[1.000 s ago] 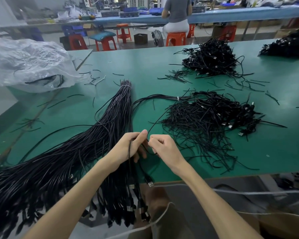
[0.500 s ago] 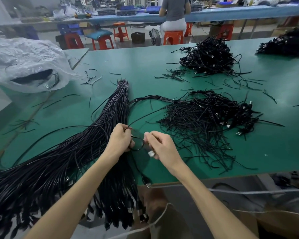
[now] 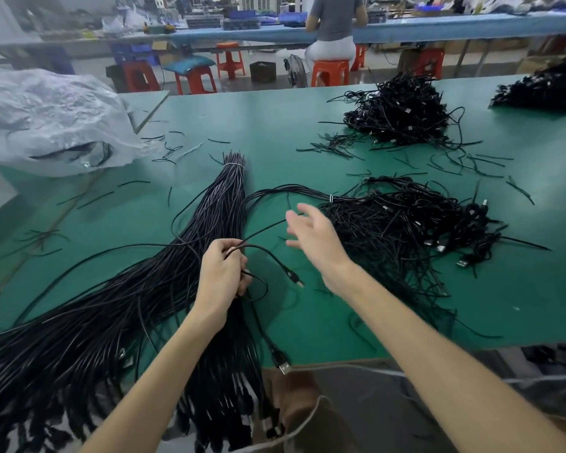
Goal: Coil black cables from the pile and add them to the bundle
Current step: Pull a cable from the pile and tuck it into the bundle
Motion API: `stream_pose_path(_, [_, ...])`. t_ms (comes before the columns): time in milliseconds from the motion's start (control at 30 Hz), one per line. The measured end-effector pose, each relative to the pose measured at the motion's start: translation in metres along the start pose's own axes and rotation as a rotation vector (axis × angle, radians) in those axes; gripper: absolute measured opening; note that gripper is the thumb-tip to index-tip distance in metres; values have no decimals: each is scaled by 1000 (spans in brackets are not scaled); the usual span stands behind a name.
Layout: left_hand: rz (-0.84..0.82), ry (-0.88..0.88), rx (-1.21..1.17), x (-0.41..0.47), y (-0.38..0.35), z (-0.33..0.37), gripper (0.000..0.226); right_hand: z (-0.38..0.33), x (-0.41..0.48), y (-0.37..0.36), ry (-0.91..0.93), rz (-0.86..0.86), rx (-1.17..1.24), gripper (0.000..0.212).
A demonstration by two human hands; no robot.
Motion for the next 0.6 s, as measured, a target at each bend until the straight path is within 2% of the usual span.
stream_pose_path(167, [39, -3, -301, -3, 11, 5, 19, -7, 57, 2, -50, 6, -117, 74])
stream_pose_path(333, [66, -6, -410, -9, 19, 9, 19, -8, 89, -5, -41, 13, -200, 84])
stream_pose_path(600, [107, -56, -567, -17, 30, 18, 28, -9, 122, 14, -42, 106, -262, 77])
Point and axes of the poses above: each hand's wrist, its own x-axis towards the middle knuckle, its own y-axis out of the back of the hand, z = x × y, the point moved 9 cm from there along x, towards the middle knuckle, and after that the axes turned 2 degrees about x, right-handed, at the moved point
